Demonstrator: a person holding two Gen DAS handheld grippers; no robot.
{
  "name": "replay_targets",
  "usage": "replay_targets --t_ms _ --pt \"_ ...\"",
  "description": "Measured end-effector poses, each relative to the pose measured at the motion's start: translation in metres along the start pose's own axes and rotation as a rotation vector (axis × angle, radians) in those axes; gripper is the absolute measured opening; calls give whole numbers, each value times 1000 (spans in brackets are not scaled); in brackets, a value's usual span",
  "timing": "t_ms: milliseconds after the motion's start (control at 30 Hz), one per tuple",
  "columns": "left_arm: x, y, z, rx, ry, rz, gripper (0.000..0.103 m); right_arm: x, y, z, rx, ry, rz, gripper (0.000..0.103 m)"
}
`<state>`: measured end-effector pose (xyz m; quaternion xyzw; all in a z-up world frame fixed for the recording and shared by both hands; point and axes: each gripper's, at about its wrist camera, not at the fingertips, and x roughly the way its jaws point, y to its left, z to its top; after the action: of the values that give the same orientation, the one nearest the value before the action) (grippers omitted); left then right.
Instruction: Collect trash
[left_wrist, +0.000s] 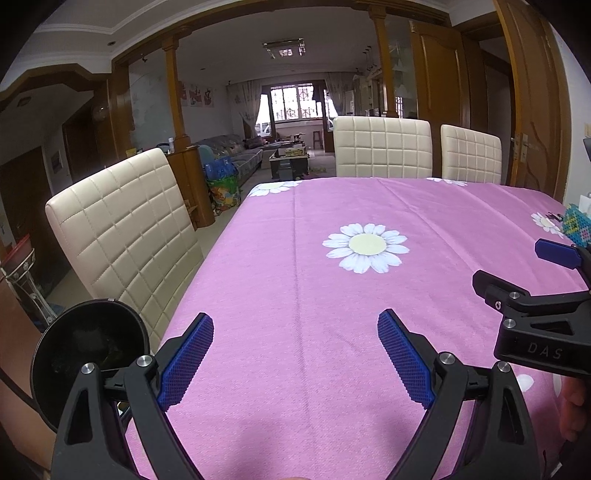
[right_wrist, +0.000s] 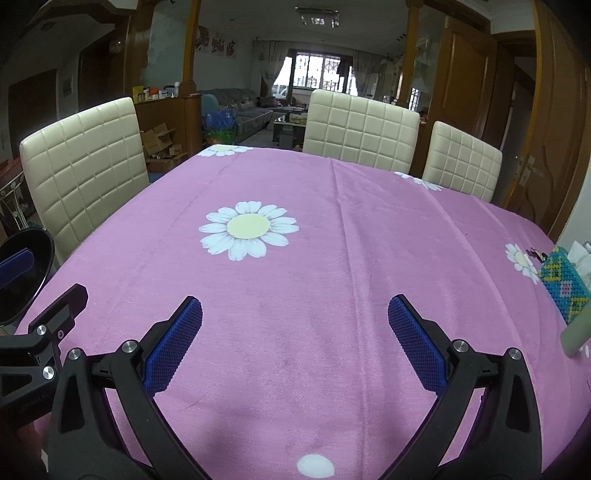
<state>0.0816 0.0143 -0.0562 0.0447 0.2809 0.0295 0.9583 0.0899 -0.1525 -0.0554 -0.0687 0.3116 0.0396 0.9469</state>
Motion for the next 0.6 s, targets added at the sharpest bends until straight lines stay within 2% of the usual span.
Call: replay_targets --t_ms 600 --pt "-1 -7 1 15 -1 -19 88 -1 -13 0 26 -1 -6 99"
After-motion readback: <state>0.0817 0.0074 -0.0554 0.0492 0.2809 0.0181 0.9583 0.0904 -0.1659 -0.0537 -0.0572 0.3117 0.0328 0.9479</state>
